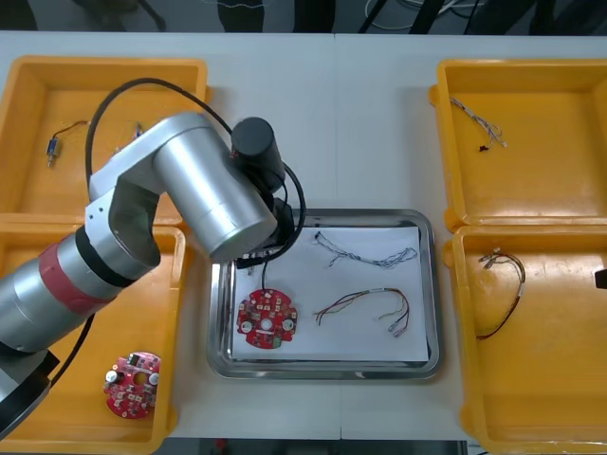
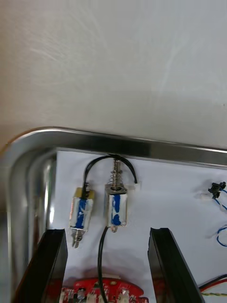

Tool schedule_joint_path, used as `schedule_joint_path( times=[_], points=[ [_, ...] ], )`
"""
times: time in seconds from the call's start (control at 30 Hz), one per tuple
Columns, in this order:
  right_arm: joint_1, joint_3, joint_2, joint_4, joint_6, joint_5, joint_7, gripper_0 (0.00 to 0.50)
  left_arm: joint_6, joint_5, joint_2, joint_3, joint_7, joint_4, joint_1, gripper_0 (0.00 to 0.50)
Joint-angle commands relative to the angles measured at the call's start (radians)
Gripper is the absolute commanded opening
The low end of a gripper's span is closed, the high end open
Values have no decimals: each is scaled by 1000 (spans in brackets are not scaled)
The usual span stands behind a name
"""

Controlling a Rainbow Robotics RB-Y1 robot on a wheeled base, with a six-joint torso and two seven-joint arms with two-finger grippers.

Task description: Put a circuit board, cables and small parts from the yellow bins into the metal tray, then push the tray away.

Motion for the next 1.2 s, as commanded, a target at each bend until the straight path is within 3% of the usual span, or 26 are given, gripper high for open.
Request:
schedule_joint_path(
  times=[0.03,0.13,0.53,0.87,1.2],
  points=[
    [14,10,-37,-19,3,-24,-32,500,65,68,58,128,-71,-63,7,500],
    [14,30,-67,-33,3,-37,-35,500,94,111,81,196,-115,-72,7,500],
    [-89,200,-250,-131,3,-236,-50,500,224,308,205,481,-341,-80,8,500],
    [-250,424,-293,-162,3,-325,-47,500,224,406,304,633,-508,-80,62,500],
    [-480,777,-291,-174,-49,-293,-36,500,224,446,380,766,-710,-81,183,500]
  ],
)
